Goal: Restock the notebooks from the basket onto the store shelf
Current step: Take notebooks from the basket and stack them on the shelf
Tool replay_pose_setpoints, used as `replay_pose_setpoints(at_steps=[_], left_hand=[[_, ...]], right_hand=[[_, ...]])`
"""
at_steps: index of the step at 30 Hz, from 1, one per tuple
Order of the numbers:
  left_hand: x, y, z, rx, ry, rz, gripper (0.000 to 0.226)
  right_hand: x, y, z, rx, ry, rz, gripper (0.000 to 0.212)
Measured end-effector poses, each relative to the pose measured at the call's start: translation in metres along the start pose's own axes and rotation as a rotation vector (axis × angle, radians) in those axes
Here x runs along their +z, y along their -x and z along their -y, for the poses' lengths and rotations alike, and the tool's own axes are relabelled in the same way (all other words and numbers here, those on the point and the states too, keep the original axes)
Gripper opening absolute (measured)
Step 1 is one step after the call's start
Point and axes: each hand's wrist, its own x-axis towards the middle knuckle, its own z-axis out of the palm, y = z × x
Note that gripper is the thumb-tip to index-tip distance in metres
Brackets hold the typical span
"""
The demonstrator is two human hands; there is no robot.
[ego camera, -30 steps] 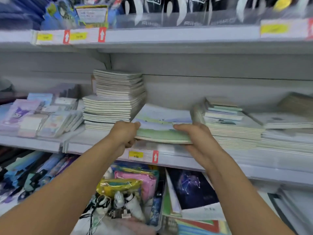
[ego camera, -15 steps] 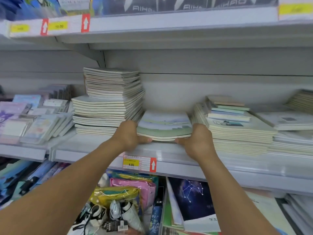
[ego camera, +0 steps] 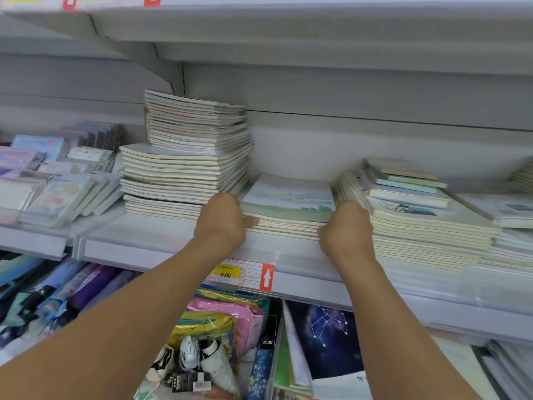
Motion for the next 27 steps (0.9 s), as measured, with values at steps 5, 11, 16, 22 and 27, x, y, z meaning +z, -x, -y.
replay_pose_setpoints(at_steps=[5, 11, 16, 22, 27], left_hand=[[-0.001, -0.001, -0.003, -0.063, 0.023, 0.062, 0.045], [-0.004, -0.002, 0.007, -0.101, 0.144, 0.06, 0.041], [-0.007, 0.0, 0.005, -0.096, 0.125, 0.068, 0.041], [-0.004, 0.0, 0.006, -0.125, 0.23, 0.042, 0.038], [-0.003, -0.003, 0.009, -0.141, 0.26, 0.053, 0.034]], right_hand=[[0.004, -0.008, -0.004, 0.088, -0.111, 0.11, 0.028], [0.0, -0.008, -0.003, 0.148, -0.196, 0.153, 0.035], [-0.001, -0.005, -0.002, 0.162, -0.222, 0.124, 0.036], [0.003, -0.005, -0.003, 0.18, -0.235, 0.133, 0.027], [0.003, -0.01, -0.004, 0.173, -0.255, 0.117, 0.028]])
